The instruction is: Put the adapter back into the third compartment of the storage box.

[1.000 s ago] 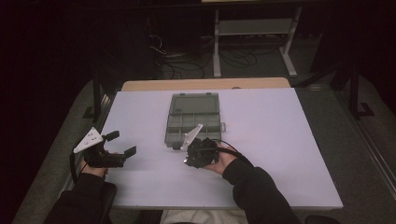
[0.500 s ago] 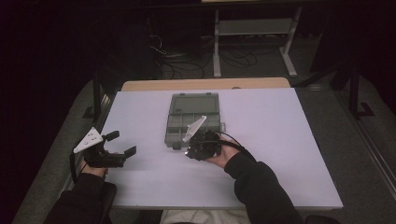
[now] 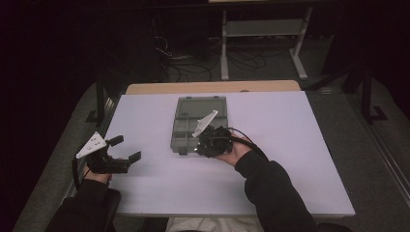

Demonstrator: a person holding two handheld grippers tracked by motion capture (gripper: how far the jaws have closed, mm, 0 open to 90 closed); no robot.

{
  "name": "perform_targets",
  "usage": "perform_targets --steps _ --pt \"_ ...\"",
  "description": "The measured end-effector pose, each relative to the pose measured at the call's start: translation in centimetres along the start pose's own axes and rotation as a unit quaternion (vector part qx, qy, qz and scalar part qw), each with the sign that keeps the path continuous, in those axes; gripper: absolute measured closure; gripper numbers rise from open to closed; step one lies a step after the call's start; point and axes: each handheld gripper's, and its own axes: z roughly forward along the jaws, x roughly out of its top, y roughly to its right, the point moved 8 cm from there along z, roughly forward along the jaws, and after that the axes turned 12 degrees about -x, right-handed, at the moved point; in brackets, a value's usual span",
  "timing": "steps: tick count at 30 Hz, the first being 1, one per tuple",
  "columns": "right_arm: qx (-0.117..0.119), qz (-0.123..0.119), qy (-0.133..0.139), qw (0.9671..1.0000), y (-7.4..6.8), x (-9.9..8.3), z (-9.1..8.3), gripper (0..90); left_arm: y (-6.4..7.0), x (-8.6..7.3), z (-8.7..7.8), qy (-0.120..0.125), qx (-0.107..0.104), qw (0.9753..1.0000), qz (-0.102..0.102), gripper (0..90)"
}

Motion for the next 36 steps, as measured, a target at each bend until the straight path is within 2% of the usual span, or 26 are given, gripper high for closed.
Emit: perform_targets --steps 16,29,36 --pt "-0.029 0.025 0.003 0.9993 3.1 0.1 -1.4 75.1 0.0 0.0 0.0 0.0 -0.001 1.0 0.0 0.0" --pt "-0.045 0.039 -0.003 0.9982 5.0 -0.2 -1.5 75.1 0.0 0.0 0.0 0.0 -0.002 1.0 0.0 0.0" --pt "-0.053 0.04 -0.005 0.9978 6.2 0.3 -1.7 75.1 0.0 0.0 0.0 0.001 -0.002 1.0 -0.001 0.0"
